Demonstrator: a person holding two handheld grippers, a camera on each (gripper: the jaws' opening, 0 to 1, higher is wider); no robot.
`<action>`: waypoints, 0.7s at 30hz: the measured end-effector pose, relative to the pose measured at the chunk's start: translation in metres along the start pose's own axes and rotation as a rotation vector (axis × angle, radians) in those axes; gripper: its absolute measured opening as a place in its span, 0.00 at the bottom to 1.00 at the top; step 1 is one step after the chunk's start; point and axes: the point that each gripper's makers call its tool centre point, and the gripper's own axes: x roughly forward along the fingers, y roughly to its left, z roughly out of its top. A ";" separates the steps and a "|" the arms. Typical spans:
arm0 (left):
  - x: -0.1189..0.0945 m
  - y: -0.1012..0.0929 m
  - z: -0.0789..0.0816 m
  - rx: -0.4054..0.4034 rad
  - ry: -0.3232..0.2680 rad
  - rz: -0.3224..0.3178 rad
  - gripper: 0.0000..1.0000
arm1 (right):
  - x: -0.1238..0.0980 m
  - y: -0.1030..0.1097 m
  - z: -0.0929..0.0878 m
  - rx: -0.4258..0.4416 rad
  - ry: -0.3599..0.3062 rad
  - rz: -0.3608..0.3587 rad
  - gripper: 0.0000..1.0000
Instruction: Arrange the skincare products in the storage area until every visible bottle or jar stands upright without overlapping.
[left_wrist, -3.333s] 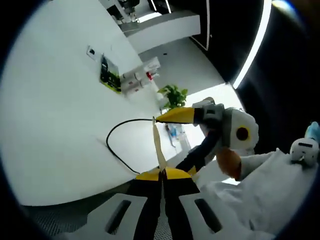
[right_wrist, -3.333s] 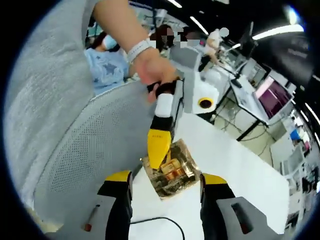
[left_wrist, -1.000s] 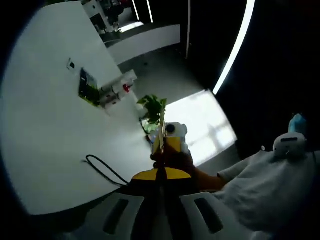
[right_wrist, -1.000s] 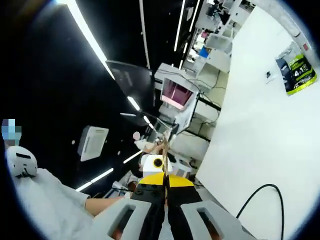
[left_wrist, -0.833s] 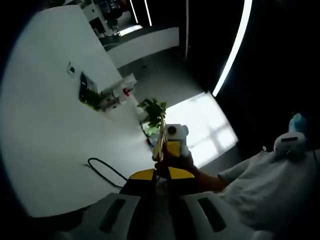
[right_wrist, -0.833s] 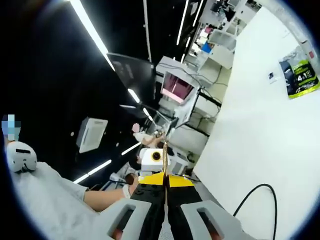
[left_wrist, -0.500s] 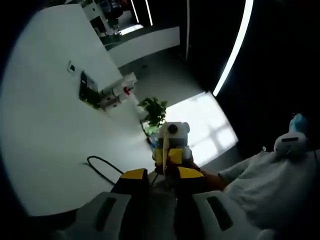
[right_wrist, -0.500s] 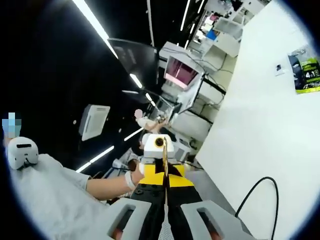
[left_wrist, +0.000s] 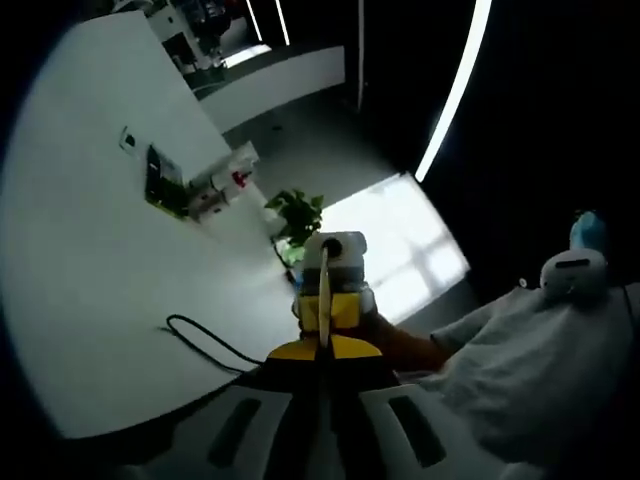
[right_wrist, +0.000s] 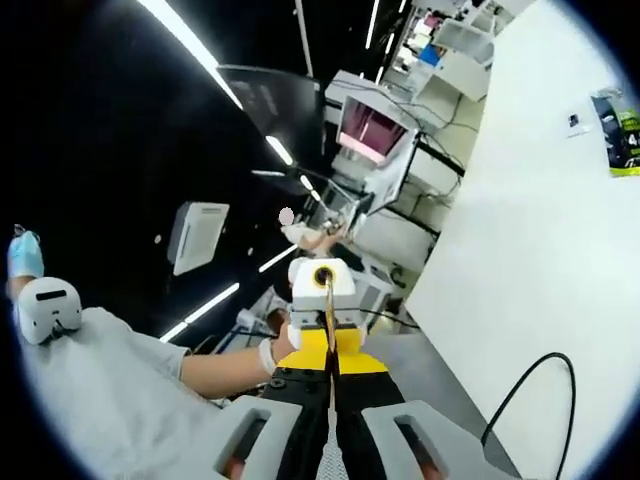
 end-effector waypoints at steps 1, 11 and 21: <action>0.000 0.000 0.001 -0.004 -0.003 -0.001 0.00 | 0.000 0.000 0.001 0.007 -0.008 0.004 0.00; -0.005 0.004 0.013 -0.011 -0.071 0.021 0.00 | 0.009 -0.012 0.008 0.017 -0.167 -0.035 0.05; -0.006 0.004 0.018 -0.018 -0.097 0.018 0.00 | 0.011 -0.007 0.014 0.058 -0.277 0.000 0.00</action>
